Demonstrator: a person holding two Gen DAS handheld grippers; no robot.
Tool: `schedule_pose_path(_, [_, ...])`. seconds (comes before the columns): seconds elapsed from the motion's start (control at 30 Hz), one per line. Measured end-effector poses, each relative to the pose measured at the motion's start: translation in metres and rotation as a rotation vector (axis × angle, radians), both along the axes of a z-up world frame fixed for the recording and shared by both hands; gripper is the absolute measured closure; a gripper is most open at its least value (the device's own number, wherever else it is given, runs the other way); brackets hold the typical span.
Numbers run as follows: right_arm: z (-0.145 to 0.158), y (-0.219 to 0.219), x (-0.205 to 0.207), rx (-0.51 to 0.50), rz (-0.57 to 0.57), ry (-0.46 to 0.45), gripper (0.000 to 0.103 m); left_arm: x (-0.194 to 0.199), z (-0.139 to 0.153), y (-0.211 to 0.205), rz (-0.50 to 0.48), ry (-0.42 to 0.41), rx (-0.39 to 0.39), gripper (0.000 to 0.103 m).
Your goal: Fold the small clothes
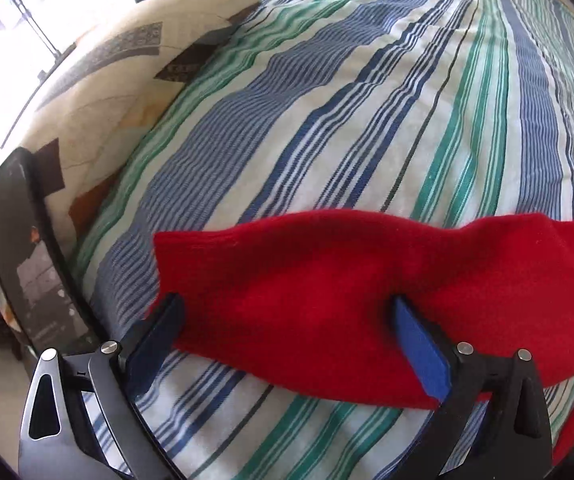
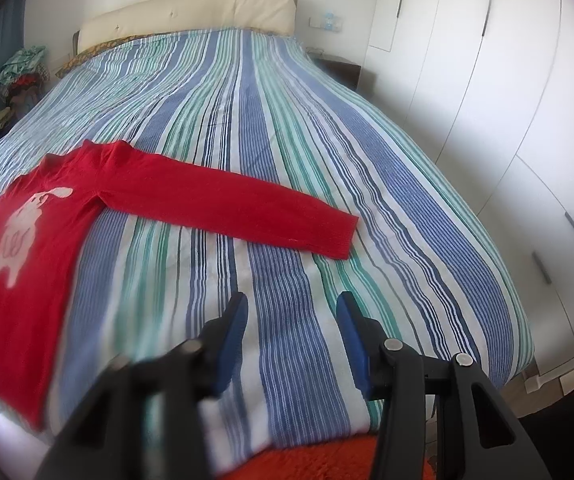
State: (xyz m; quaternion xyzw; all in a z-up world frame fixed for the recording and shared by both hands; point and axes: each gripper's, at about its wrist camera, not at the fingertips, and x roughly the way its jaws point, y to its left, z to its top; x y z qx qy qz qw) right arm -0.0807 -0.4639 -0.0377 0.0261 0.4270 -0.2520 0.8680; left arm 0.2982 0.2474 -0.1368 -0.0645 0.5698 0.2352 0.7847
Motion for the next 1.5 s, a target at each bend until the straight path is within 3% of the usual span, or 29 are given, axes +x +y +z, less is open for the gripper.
schedule_pose_path(0.07, [0.000, -0.001, 0.000, 0.004, -0.003, -0.002, 0.057, -0.004, 0.015, -0.010, -0.033, -0.024, 0.032, 0.003])
schedule_pose_path(0.27, [0.000, 0.001, 0.002, -0.004, 0.005, 0.004, 0.057, 0.002, 0.051, -0.075, -0.236, -0.133, 0.004, 0.003])
schedule_pose_path(0.4, [-0.002, 0.002, 0.003, -0.008, 0.013, 0.016, 0.057, 0.014, 0.047, -0.108, -0.297, -0.120, -0.014, 0.003])
schedule_pose_path(0.53, [-0.001, 0.002, 0.001, -0.004, 0.009, 0.014, 0.057, 0.012, 0.018, -0.095, -0.224, -0.044, 0.001, 0.003])
schedule_pose_path(0.67, [-0.001, -0.002, -0.003, 0.009, 0.002, 0.004, 0.057, -0.016, -0.003, -0.046, -0.080, -0.007, -0.060, 0.002])
schedule_pose_path(0.8, [-0.001, -0.006, -0.002, 0.026, -0.003, -0.002, 0.057, -0.036, -0.001, -0.001, 0.024, -0.019, -0.102, 0.001])
schedule_pose_path(0.9, [-0.002, -0.005, 0.001, 0.029, -0.001, 0.003, 0.057, -0.042, 0.006, 0.009, 0.043, -0.028, -0.114, 0.003])
schedule_pose_path(1.03, [-0.003, 0.000, 0.004, 0.014, 0.009, 0.020, 0.057, -0.056, 0.027, -0.010, -0.018, -0.086, -0.113, 0.003])
schedule_pose_path(1.27, [-0.003, -0.003, 0.002, 0.023, 0.003, 0.016, 0.057, -0.099, 0.066, -0.089, -0.243, -0.213, -0.219, 0.003])
schedule_pose_path(1.37, [-0.006, -0.004, 0.005, 0.039, 0.011, 0.032, 0.057, -0.107, 0.057, -0.113, -0.306, -0.215, -0.231, 0.002])
schedule_pose_path(1.5, [-0.011, -0.002, 0.007, 0.044, 0.029, 0.057, 0.057, -0.103, 0.021, -0.123, -0.309, -0.126, -0.226, 0.003])
